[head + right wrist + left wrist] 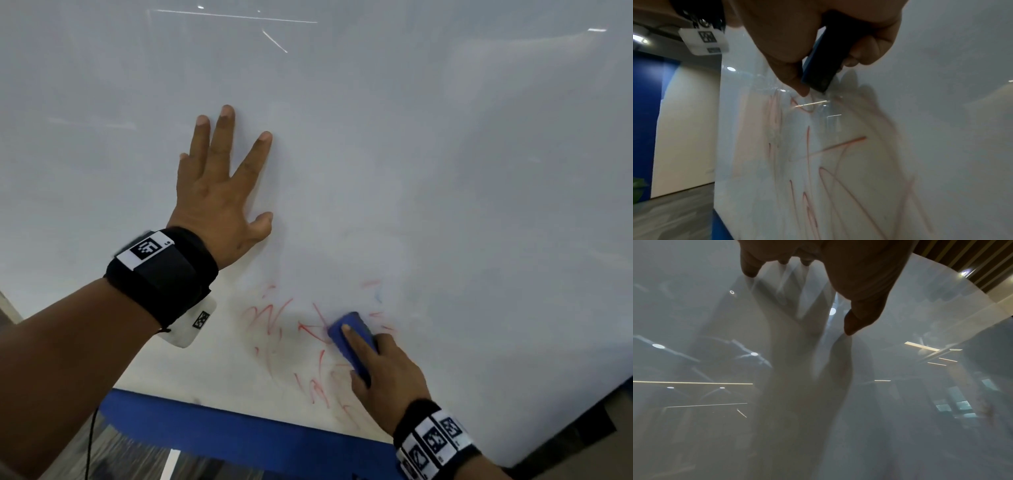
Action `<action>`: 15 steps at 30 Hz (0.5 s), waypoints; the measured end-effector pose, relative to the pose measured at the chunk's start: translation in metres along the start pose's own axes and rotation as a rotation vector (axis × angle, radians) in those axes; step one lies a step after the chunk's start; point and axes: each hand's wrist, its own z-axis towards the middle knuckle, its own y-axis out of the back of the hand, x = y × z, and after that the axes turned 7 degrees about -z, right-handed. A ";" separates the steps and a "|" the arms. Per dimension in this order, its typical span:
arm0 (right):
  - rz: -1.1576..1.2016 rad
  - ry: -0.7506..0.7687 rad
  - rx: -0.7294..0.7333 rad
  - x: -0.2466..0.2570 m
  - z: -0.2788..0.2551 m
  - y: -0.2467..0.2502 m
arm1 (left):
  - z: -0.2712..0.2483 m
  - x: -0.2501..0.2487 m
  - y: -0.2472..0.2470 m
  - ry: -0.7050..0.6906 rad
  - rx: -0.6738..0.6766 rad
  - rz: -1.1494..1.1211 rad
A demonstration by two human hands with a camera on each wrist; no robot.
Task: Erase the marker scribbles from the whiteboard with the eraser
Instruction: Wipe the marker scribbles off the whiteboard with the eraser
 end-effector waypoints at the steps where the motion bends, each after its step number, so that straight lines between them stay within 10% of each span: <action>1: 0.001 -0.013 -0.034 -0.004 0.004 0.005 | 0.000 -0.001 0.000 0.003 0.000 0.000; 7: 0.111 -0.115 -0.521 -0.016 0.051 0.076 | -0.001 -0.003 0.002 0.019 0.002 -0.015; 15: -0.012 -0.059 -0.031 -0.028 -0.018 -0.004 | -0.003 0.001 0.001 0.002 0.005 -0.014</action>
